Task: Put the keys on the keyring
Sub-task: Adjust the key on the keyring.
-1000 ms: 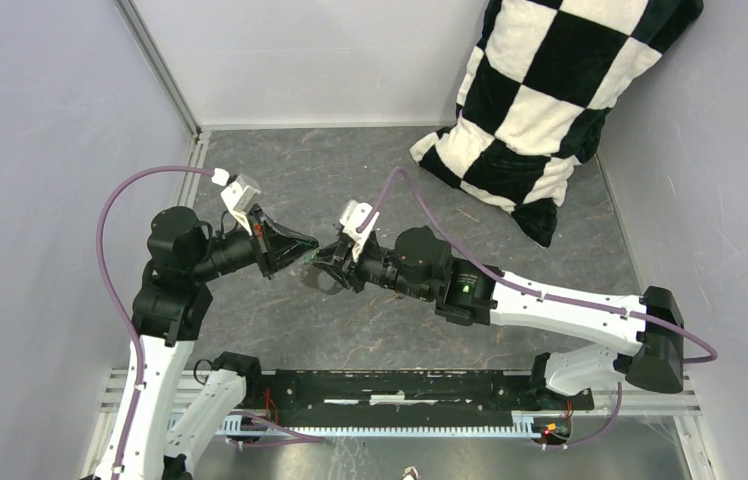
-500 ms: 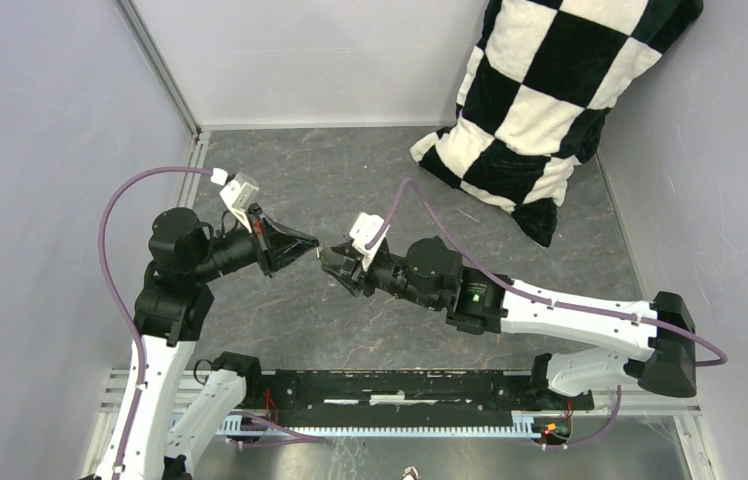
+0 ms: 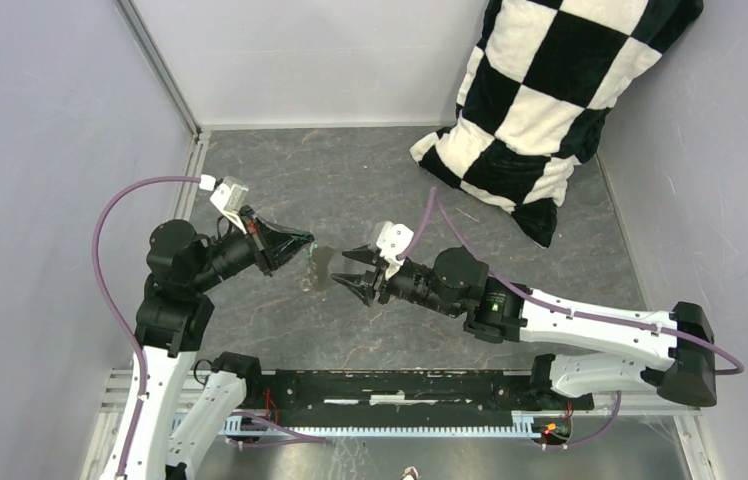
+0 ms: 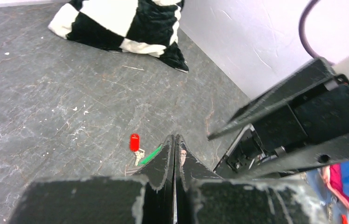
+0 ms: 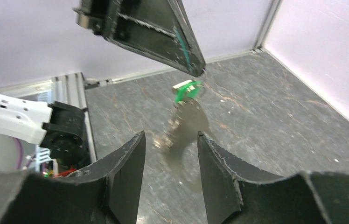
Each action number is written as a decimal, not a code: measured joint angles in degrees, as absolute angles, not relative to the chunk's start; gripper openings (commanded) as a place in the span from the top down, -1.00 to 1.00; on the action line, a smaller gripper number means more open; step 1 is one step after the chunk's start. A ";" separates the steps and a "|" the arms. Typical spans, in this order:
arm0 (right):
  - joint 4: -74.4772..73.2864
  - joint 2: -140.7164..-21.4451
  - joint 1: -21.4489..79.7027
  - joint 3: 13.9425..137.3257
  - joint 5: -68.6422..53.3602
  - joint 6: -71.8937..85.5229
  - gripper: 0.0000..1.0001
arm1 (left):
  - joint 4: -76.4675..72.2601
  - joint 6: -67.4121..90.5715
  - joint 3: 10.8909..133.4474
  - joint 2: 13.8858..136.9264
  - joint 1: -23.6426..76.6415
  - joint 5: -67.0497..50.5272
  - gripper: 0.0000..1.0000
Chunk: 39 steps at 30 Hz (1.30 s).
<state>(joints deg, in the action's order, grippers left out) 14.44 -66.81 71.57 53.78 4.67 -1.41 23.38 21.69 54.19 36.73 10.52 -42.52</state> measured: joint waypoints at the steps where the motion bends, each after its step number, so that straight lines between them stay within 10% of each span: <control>1: 15.38 -66.81 71.57 53.63 4.10 -0.84 0.00 | 23.00 22.57 53.56 36.36 10.52 -41.58 0.95; 39: 25.74 -81.25 72.38 58.59 14.70 -3.07 0.34 | 19.55 35.27 48.36 34.57 10.52 -33.65 0.95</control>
